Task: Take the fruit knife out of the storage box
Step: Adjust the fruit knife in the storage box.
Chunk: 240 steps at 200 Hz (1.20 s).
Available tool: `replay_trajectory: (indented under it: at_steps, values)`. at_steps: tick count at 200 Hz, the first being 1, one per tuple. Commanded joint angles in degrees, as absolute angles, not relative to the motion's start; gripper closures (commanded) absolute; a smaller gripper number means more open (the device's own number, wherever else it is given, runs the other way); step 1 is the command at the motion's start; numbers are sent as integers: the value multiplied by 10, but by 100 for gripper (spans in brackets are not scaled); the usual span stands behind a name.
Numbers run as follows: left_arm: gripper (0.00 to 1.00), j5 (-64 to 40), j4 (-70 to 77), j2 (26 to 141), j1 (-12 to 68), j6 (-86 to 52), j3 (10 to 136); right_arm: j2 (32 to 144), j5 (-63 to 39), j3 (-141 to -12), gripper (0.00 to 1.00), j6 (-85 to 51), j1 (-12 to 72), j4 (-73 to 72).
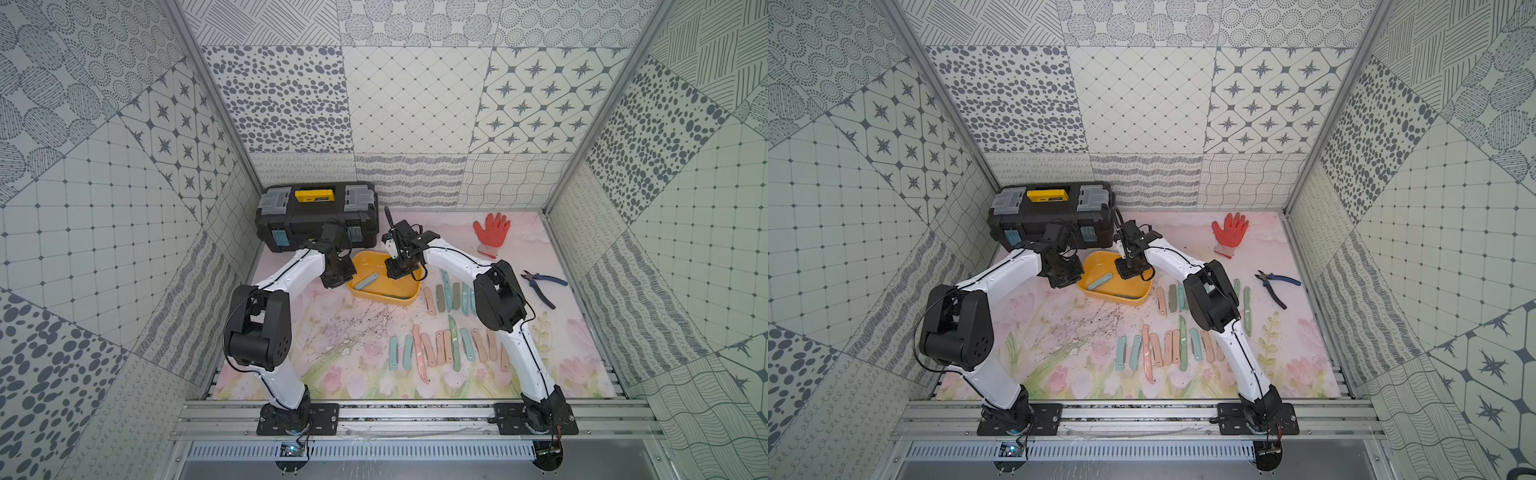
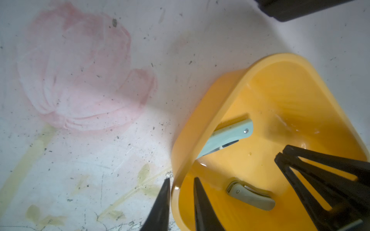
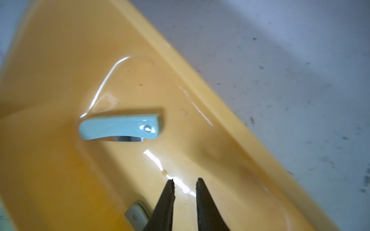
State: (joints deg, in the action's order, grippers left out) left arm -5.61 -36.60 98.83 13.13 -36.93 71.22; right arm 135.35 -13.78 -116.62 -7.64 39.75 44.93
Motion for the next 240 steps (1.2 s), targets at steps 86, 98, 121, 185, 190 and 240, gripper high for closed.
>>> replay_trajectory:
  at_steps: [86,98,121,185,190,240]
  values:
    - [79,-74,-359,1012,131,-365,669,1394,-307,-1229,82,0,443,451]
    - [79,-74,-359,1012,131,-364,667,1414,-312,-1256,82,-4,445,453]
    - [79,-72,-360,1013,132,-363,665,1458,-310,-1329,82,-11,450,487]
    - [79,-73,-359,1015,132,-363,666,1510,-215,-1391,83,-18,458,557]
    - [79,-73,-358,1015,132,-363,666,1514,-202,-1395,82,-21,459,563]
    - [81,-73,-356,1015,131,-362,665,1509,-77,-1384,81,-127,426,567]
